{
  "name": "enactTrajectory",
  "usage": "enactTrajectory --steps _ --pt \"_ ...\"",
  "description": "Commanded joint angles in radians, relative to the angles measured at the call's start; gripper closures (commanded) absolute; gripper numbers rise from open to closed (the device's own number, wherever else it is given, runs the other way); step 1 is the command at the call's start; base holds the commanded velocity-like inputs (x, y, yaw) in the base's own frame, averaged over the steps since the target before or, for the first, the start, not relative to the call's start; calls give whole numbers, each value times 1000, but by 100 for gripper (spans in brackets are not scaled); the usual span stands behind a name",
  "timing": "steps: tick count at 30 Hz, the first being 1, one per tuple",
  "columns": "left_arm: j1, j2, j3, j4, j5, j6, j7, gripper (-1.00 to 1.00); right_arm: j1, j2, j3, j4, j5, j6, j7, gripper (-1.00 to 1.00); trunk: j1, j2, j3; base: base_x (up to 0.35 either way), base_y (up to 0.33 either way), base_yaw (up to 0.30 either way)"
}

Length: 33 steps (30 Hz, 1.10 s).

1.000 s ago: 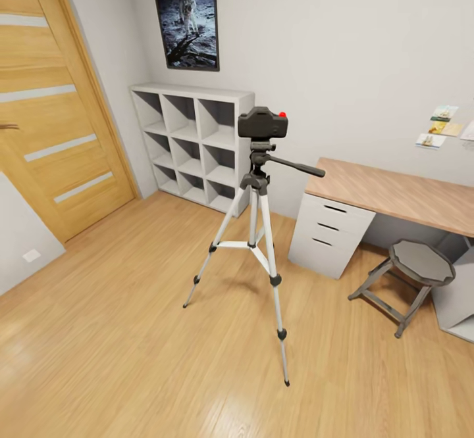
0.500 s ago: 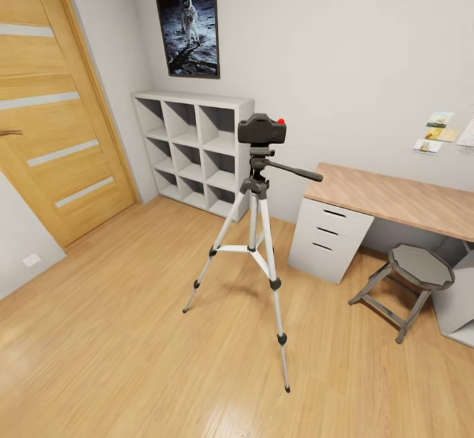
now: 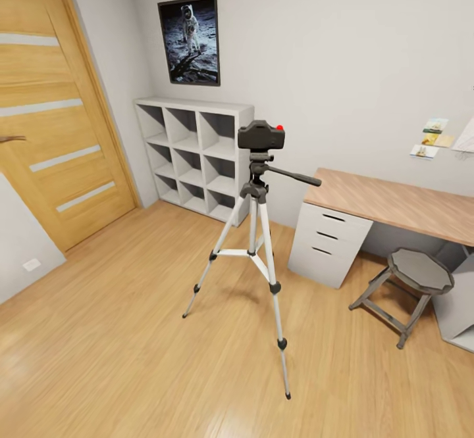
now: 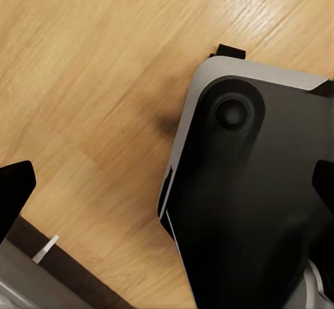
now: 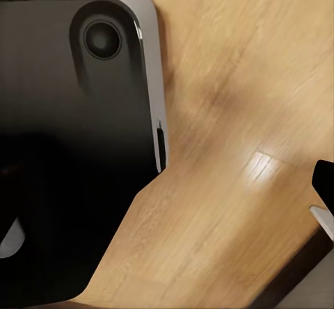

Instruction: Attach the digital camera to the camera tripod in the bedroom.

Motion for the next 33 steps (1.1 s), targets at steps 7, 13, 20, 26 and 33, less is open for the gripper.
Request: enactTrajectory --steps 7,13,20,26,33 --pt "0 0 -9 -1 7 -1 5 -100 -1 0 -8 3 3 -6 4 -100 1 -2 10 0 0 0" --pt "0 0 -11 -2 7 -1 5 -100 -1 -1 -8 3 3 -6 4 -100 1 -2 20 0 0 0" --pt "0 0 -10 -2 7 -1 5 -100 -1 -1 -8 3 4 -7 4 -100 1 -2 31 0 0 0" --pt "0 0 -9 -1 6 -1 5 -100 -1 -1 -8 3 3 -6 4 -100 1 -2 41 0 0 0" --pt "0 0 -9 -1 7 -1 5 -100 -1 -2 -8 3 2 -6 4 -100 1 -2 52 0 0 0"
